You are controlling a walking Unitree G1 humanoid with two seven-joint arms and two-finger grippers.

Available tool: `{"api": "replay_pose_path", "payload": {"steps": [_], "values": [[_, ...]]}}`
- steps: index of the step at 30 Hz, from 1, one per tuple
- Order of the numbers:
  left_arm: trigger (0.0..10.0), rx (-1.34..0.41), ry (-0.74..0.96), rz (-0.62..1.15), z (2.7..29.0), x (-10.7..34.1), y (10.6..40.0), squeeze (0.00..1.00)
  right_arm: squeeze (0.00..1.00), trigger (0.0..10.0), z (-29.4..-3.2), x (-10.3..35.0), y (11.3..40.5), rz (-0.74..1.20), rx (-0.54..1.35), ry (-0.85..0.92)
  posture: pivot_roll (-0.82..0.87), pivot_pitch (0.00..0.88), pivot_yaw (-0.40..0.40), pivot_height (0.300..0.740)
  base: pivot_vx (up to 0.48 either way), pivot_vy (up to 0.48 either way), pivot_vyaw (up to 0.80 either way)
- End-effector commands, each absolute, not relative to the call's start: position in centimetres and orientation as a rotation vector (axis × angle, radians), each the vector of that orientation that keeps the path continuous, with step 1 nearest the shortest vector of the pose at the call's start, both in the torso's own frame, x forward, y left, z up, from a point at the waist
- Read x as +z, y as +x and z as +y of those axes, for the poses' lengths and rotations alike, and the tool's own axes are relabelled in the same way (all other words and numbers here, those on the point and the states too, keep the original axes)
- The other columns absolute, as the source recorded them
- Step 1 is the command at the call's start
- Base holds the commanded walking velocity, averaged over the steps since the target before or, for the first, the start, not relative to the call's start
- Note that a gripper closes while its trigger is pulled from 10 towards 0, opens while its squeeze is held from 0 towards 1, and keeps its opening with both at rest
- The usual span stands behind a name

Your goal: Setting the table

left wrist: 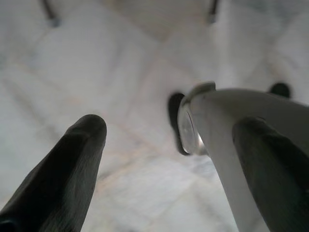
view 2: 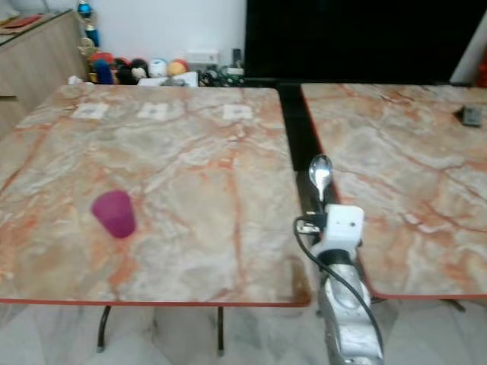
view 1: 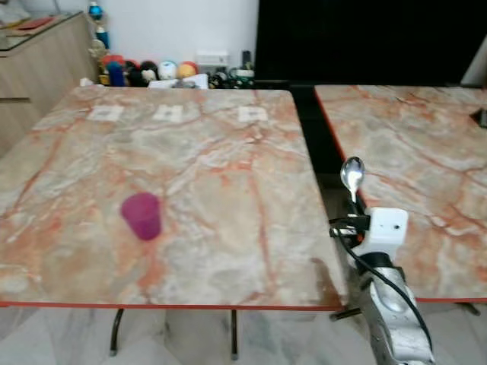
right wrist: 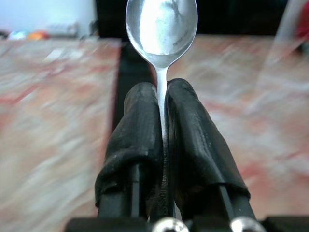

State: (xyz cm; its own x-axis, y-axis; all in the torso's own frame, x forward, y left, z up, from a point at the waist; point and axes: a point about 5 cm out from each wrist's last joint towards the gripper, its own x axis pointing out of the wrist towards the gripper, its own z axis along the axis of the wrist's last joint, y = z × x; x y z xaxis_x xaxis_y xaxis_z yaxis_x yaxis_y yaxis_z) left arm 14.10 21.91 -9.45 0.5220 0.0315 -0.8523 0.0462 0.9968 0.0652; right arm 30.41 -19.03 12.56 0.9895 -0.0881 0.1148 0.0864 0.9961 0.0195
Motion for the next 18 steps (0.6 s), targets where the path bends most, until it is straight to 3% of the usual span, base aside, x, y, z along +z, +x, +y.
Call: {"api": "replay_pose_path", "payload": {"steps": [1,18], "values": [[10.0,-0.014,0.085,1.056,22.0,-9.7,13.4,0.0,0.0,10.0,-18.3,13.2,30.6,-0.15,-0.073,0.022,-0.01,0.074,-0.03,0.74,0.0,-0.379,0.0],[10.0,-0.015,0.084,1.054,22.0,-9.7,13.5,0.0,0.0,10.0,-19.2,14.4,30.8,-0.218,-0.116,0.014,-0.01,0.075,-0.031,0.74,0.0,-0.381,0.0]]}}
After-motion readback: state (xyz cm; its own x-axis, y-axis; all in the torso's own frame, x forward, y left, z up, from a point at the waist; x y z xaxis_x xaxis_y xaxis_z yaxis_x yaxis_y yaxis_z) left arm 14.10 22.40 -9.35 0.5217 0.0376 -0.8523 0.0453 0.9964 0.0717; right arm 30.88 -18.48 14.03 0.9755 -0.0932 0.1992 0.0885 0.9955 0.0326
